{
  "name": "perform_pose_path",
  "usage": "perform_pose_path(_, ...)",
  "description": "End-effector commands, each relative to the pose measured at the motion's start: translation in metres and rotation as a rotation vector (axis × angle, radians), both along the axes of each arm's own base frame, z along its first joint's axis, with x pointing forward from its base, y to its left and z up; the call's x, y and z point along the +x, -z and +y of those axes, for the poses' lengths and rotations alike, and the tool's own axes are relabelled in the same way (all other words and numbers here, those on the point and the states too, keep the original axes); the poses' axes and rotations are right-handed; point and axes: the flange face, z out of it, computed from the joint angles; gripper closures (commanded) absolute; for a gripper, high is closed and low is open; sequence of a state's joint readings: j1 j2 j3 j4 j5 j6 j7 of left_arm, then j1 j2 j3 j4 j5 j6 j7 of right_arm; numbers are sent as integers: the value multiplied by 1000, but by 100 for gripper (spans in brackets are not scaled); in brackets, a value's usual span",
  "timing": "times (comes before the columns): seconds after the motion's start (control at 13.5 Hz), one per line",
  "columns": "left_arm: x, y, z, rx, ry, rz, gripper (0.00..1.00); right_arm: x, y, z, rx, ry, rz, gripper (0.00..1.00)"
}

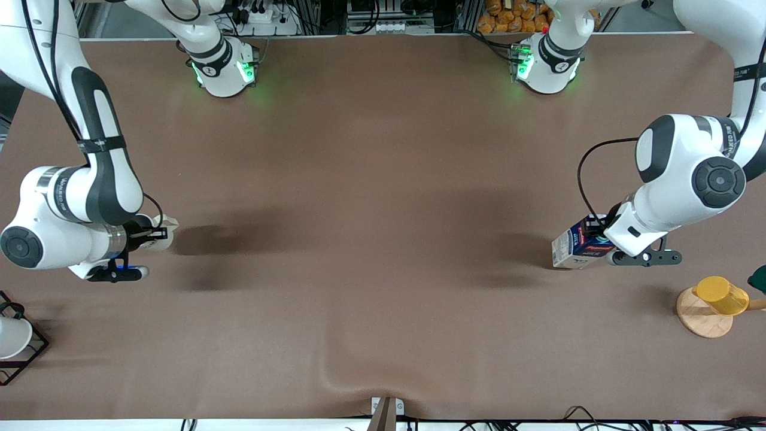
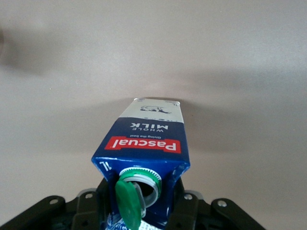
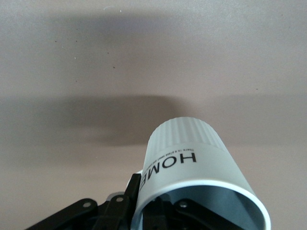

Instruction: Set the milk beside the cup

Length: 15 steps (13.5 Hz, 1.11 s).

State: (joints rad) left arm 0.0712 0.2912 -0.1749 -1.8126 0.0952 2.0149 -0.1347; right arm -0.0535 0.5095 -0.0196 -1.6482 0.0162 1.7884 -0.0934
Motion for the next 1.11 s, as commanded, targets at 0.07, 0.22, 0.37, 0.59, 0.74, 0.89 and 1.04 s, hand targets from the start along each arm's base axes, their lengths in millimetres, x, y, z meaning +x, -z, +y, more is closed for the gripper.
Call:
perform_pose_path(0.07, -1, -9, 3, 9, 20, 1, 50, -5, -9, 8, 41, 40, 16, 100)
perform_pose_path(0.22, -1, -11, 2, 8, 23, -2, 50, -4, -18, 41, 26, 90, 16, 100)
perform_pose_path(0.37, -1, -11, 2, 8, 23, -2, 50, -6, -29, 87, -16, 155, 18, 100)
perform_pose_path(0.59, -1, -11, 2, 8, 23, -2, 50, -13, -47, 165, -25, 283, 35, 100)
perform_pose_path(0.74, -1, -10, 2, 8, 23, 0, 50, -21, -60, 226, -29, 345, 42, 100)
perform_pose_path(0.89, -1, -10, 2, 8, 25, 0, 50, -34, -60, 282, -31, 371, 42, 100)
perform_pose_path(1.04, -1, -10, 2, 8, 25, 0, 50, -43, -53, 323, -18, 406, 1, 100)
